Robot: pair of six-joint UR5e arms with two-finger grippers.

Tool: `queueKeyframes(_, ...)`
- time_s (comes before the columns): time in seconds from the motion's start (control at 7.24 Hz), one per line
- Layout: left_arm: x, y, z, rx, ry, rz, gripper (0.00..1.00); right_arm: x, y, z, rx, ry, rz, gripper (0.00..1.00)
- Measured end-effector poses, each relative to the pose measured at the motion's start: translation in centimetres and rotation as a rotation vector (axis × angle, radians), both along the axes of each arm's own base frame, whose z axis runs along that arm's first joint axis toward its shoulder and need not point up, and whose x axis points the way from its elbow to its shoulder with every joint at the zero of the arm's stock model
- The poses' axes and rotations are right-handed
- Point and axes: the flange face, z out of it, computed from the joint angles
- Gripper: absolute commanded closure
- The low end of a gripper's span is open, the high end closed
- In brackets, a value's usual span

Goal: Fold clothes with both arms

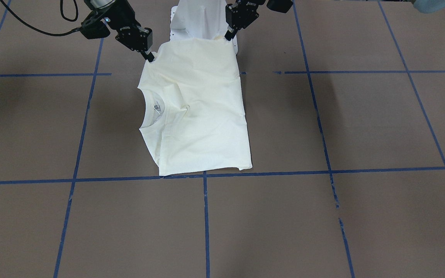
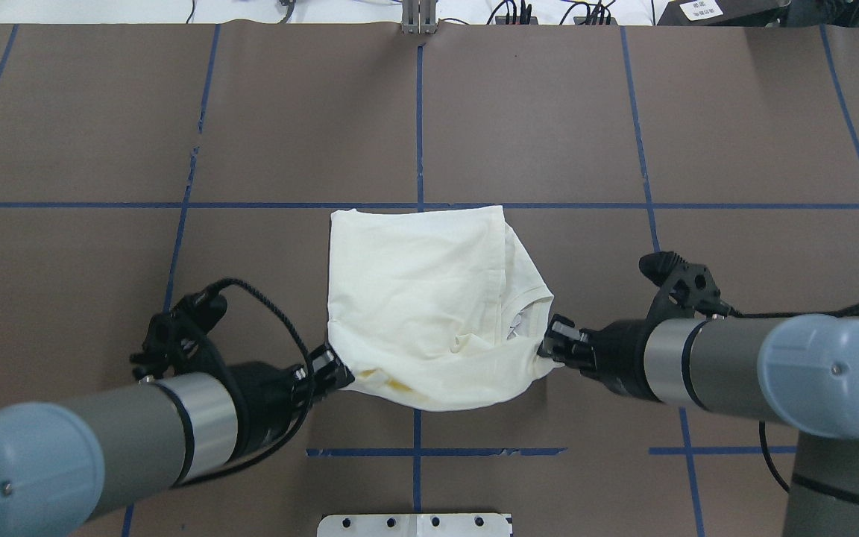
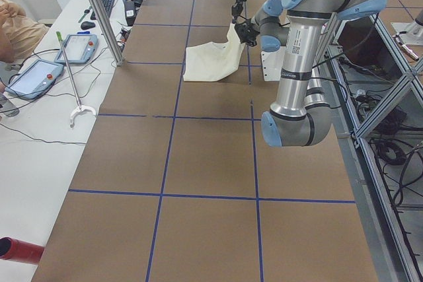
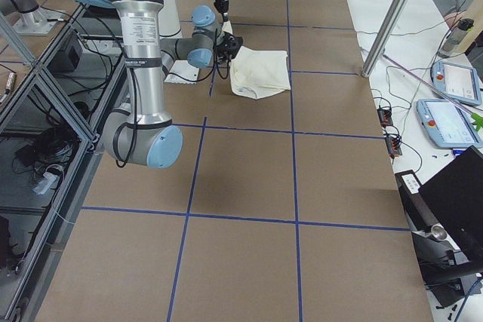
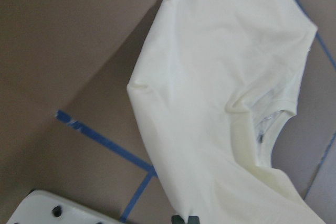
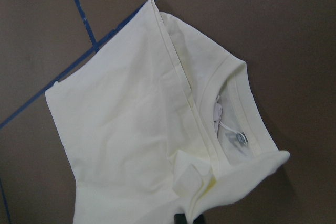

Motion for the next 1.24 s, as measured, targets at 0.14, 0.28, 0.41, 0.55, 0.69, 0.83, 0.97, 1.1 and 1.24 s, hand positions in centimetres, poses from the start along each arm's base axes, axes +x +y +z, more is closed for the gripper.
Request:
queueKeyframes(0.14,1.2,-4.0,0.5,0.040,-0.063,-0.030,1.00,-1.3,-4.8,-0.1,-0.028,0.021,0.046,1.00)
queueKeyframes(0.28,2.8,-7.7,1.7,0.071,-0.137,-0.049,1.00,-2.7,-9.1,0.1,-0.051,0.054,0.078,1.00)
queueKeyframes(0.41,4.4,-11.1,3.0,0.094,-0.203,-0.068,1.00,-3.7,-12.3,1.1,-0.060,0.096,0.095,1.00)
queueKeyframes(0.55,5.7,-13.9,4.3,0.110,-0.249,-0.082,1.00,-5.4,-14.7,2.2,-0.067,0.138,0.097,1.00)
queueKeyframes(0.69,7.0,-16.0,5.8,0.116,-0.277,-0.093,1.00,-7.6,-16.8,2.9,-0.077,0.172,0.094,1.00)
queueKeyframes(0.83,8.3,-17.6,7.1,0.122,-0.292,-0.099,1.00,-9.7,-18.4,3.5,-0.085,0.205,0.088,1.00)
queueKeyframes(0.97,9.3,-19.1,8.4,0.133,-0.302,-0.104,1.00,-11.2,-19.7,3.9,-0.087,0.231,0.081,1.00)
queueKeyframes(1.1,9.6,-20.7,9.3,0.151,-0.302,-0.117,0.62,-12.2,-20.5,4.2,-0.086,0.250,0.075,1.00)
queueKeyframes(1.24,8.8,-22.5,9.5,0.183,-0.296,-0.120,0.53,-12.9,-21.1,4.2,-0.085,0.262,0.072,1.00)
